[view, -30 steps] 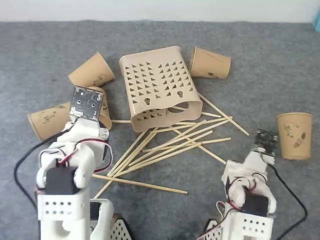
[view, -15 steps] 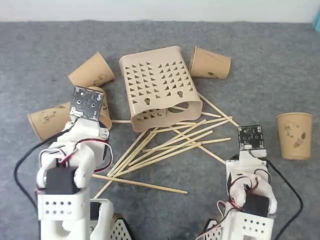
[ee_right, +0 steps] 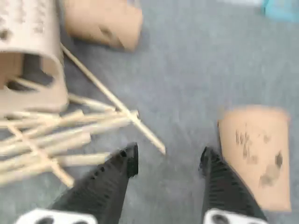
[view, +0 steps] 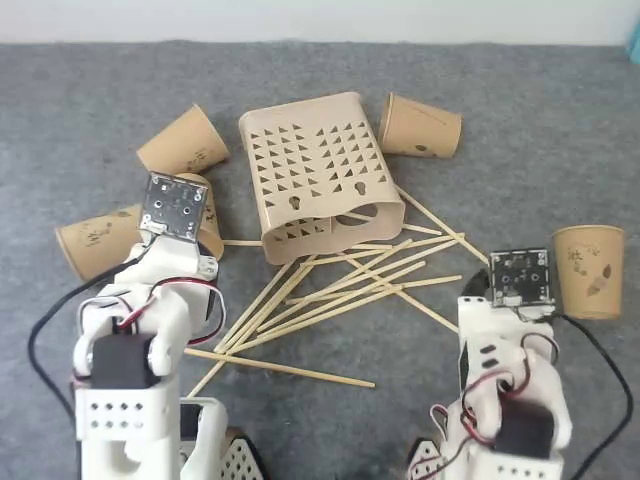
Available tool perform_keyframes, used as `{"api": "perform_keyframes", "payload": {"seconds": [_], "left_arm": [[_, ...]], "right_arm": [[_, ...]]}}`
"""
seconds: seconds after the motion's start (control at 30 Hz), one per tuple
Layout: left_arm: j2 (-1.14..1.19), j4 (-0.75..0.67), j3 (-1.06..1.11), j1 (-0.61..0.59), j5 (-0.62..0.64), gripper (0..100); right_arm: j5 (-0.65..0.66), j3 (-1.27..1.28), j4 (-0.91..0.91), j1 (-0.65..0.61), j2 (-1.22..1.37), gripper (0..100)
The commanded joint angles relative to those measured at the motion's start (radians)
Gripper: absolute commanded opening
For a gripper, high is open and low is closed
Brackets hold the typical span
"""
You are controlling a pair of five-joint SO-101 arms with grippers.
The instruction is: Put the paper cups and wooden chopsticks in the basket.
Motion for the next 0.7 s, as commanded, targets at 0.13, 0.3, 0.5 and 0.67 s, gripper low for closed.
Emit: {"api": "perform_keyframes", "payload": {"seconds": [0.13,0.3,0.5,0.67], "left_arm": [[0.009,-0.003,-0.002,0.0,0.014,1],[0.009,0.005,-0.005,-0.002,0.014,1],[0.051,0.023,-0.015,0.005,0.014,1],[0.232,0.028,-0.101,0.003,0.014,1]], "right_arm": [[-0.087,-0.164,-0.042,-0.05,0.507,22.6],[-0.158,-0.129,-0.151,-0.111,0.719,22.6],[-0.163,-0.002,-0.297,-0.14,0.748,22.6],[-0.161,0.006,-0.298,-0.133,0.742,22.6]]}}
